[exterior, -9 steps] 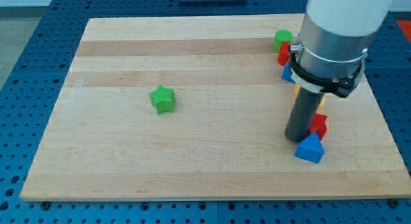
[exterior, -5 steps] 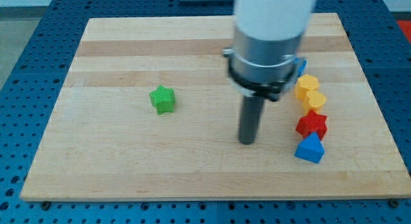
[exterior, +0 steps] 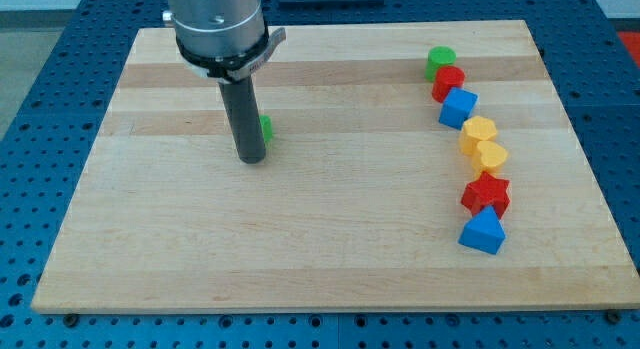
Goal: Slide the green star at the top of the green circle
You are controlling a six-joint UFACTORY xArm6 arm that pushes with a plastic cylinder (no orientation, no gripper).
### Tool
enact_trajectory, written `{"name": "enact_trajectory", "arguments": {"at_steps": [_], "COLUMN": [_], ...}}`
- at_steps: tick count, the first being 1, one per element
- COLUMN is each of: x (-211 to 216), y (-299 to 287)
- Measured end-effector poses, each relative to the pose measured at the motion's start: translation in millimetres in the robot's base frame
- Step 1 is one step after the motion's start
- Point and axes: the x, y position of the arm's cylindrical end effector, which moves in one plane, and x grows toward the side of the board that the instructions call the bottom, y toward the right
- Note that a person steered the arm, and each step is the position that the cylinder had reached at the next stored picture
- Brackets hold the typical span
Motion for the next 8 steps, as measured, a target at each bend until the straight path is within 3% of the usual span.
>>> {"name": "enact_trajectory", "arguments": {"at_steps": [2, 4, 8], "x": [-52, -86, -70], "y": [-35, -33, -14]}}
